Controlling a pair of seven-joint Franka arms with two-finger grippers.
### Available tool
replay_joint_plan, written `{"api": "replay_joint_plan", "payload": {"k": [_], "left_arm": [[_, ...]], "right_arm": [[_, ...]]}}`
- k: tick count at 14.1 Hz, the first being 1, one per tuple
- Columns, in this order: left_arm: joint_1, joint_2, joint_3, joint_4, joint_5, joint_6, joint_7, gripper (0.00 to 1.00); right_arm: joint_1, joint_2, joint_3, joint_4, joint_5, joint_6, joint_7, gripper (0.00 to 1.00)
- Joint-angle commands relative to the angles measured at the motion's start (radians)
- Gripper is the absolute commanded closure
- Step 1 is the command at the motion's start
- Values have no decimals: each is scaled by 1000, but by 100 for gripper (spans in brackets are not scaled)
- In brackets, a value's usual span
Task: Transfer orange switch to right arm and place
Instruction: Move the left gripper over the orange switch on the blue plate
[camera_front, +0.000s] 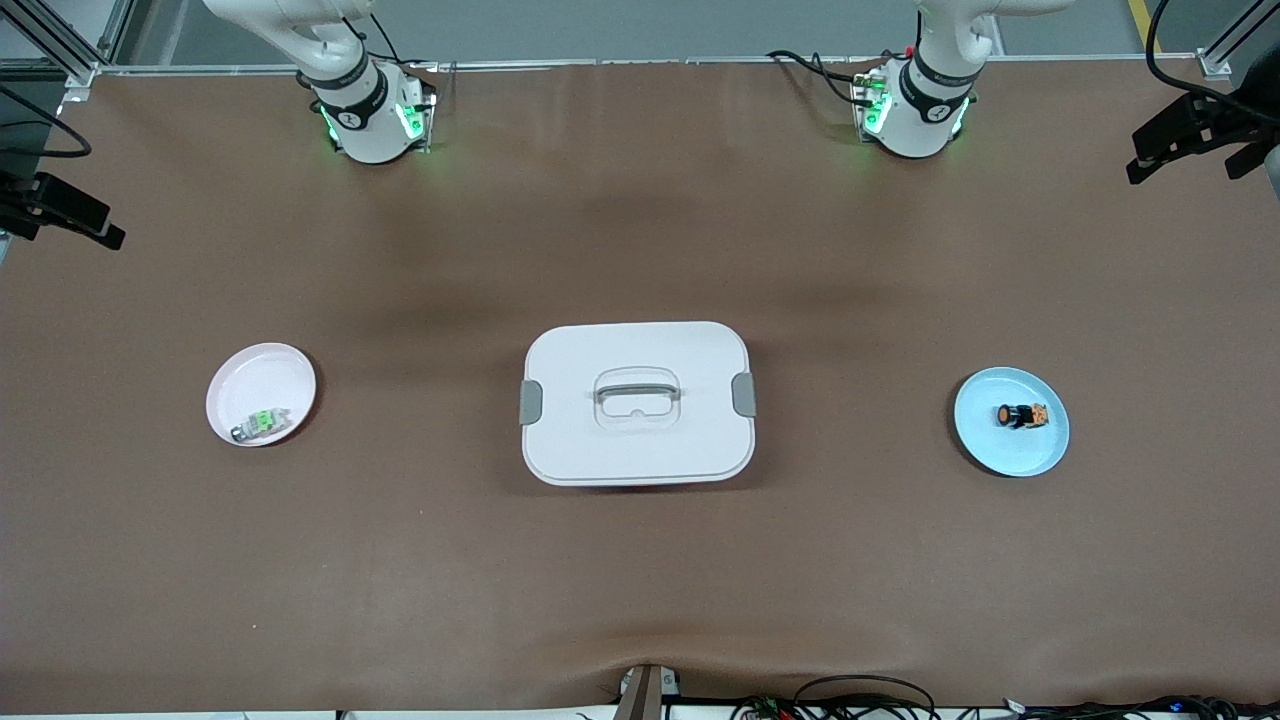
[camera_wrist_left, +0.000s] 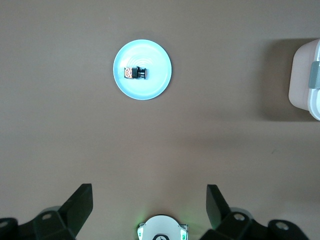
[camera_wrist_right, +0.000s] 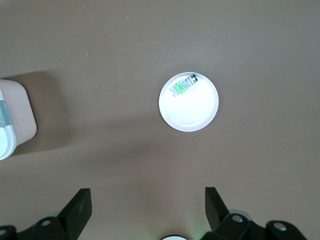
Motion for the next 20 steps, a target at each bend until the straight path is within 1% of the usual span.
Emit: {"api": "replay_joint_plan", "payload": {"k": [1,3,6,8,11,13,16,18,20], "left_arm": [[1,13,-3,27,9,-18,-6,0],[6,17,-2,30,11,-18,-6,0],[7,49,0,42,8,-18,-7,0],[7,101,0,96,9,-18,-1,0],[16,154,5,82,16,35,-4,0],[39,178,3,47,16,118,-4,0],[45,180,6,-55,17,243,-6,0],[64,178,5,-132,17,339,-4,0],[64,180,3,-189,17,413,-4,0]], "right_arm": [[-1,11,-1,24,-7,-15,-9,0],[-4,11,-1,24,-7,-15,-10,0],[-4,11,-2,20,-10,-13,-12,0],[-9,12,-2,15,-10,-15,-13,0],[-7,12,-4,8,-15,-16,-12,0],[-13,16,-4,-28,-53,-1,-13,0],[-15,31,-4,-75,-99,37,-31,0],[-33,34,-5,-136,-99,101,-57,0],[-41,34,-5,-164,-99,125,-70,0]]}}
